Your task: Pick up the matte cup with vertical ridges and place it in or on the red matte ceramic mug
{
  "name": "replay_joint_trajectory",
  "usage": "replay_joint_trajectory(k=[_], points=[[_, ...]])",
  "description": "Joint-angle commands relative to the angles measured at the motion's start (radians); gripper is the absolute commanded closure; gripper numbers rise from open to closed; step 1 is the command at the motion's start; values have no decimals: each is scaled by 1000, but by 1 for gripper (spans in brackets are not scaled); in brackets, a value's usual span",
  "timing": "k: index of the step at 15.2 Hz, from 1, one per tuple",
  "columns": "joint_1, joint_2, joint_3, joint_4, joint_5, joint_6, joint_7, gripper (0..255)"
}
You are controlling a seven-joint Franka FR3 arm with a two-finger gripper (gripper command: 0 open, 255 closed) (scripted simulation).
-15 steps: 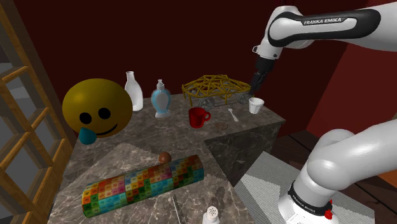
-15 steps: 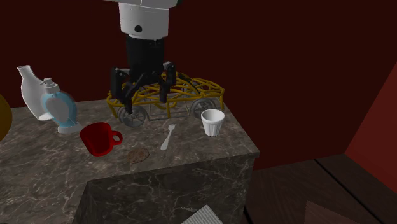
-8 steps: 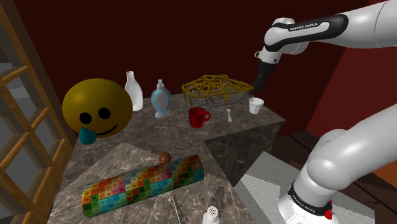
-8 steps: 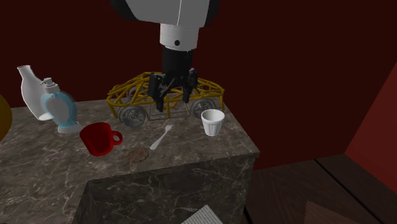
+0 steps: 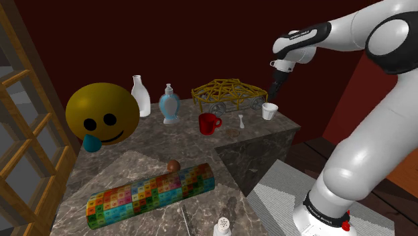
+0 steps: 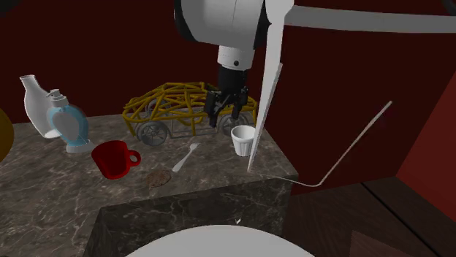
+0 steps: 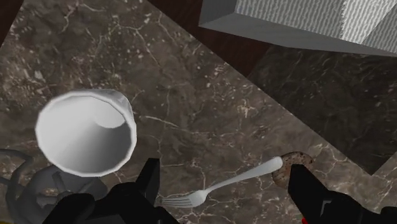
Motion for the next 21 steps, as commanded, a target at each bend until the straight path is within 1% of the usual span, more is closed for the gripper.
replay_joint_trajectory(k=[1, 3, 6, 8, 11, 13, 14, 21], points=[[-3, 84, -39, 50, 53, 5, -74, 0], [-17, 180, -70, 111, 118, 1, -152, 0], [-63, 329, -91, 216, 222, -22, -262, 0], [-110, 428, -88, 294, 287, -45, -325, 0], [-195, 570, -68, 424, 370, -88, -399, 0], [-256, 662, -50, 521, 416, -120, -434, 0], [-273, 685, -43, 547, 426, -129, -441, 0], [-262, 705, -27, 482, 448, -50, -457, 0]])
